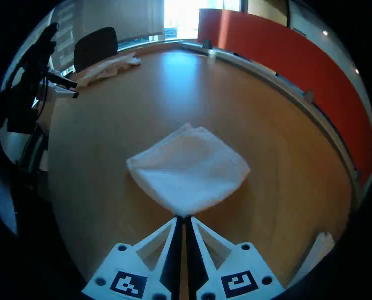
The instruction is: Fold towel
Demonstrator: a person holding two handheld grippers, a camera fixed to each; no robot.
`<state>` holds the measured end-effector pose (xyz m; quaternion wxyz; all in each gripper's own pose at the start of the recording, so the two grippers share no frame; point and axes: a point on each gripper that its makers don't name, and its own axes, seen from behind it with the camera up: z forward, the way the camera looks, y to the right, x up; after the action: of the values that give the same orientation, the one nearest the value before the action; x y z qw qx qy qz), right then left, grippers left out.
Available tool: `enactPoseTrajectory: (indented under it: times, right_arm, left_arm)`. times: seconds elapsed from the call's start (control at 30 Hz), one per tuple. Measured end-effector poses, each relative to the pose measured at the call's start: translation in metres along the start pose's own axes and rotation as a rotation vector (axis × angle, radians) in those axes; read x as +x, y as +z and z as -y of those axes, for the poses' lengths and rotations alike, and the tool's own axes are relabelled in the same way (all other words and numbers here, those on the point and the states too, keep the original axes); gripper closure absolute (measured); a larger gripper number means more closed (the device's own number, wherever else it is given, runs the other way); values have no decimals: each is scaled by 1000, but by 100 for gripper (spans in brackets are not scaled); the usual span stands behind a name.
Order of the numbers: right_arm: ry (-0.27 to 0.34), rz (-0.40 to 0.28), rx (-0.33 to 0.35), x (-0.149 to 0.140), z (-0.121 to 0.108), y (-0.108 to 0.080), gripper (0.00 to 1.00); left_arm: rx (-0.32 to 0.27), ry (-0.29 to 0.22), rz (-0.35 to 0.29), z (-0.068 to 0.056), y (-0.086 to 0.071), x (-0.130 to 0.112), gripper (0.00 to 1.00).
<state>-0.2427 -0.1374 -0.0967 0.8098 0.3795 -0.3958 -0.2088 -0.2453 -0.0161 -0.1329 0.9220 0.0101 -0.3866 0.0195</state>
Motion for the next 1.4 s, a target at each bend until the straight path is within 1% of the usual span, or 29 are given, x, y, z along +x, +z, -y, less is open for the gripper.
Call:
enactPoseTrajectory:
  times: [0.2, 0.5, 0.7, 0.9, 1.1, 1.2, 1.4]
  right_arm:
    - [-24, -66, -21, 40, -16, -19, 95]
    - [-61, -162, -24, 95, -29, -52, 95]
    - [-56, -223, -44, 121, -45, -76, 95]
    - [-37, -256, -78, 131, -65, -97, 95]
    - [2, -279, -103, 132, -88, -116, 95]
    - [9, -282, -119, 131, -101, -124, 95]
    - [5, -270, -157, 124, -128, -139, 95]
  left_arm:
    - [-9, 1, -15, -5, 1, 8, 5]
    - [-21, 6, -32, -13, 3, 16, 5]
    - [-28, 11, -43, -19, 3, 22, 5]
    - [-33, 9, -51, -23, 4, 26, 5]
    - [-37, 15, -55, -25, 5, 28, 5]
    - [-36, 17, -55, -25, 6, 29, 5]
    - [-37, 22, -56, -26, 8, 31, 5]
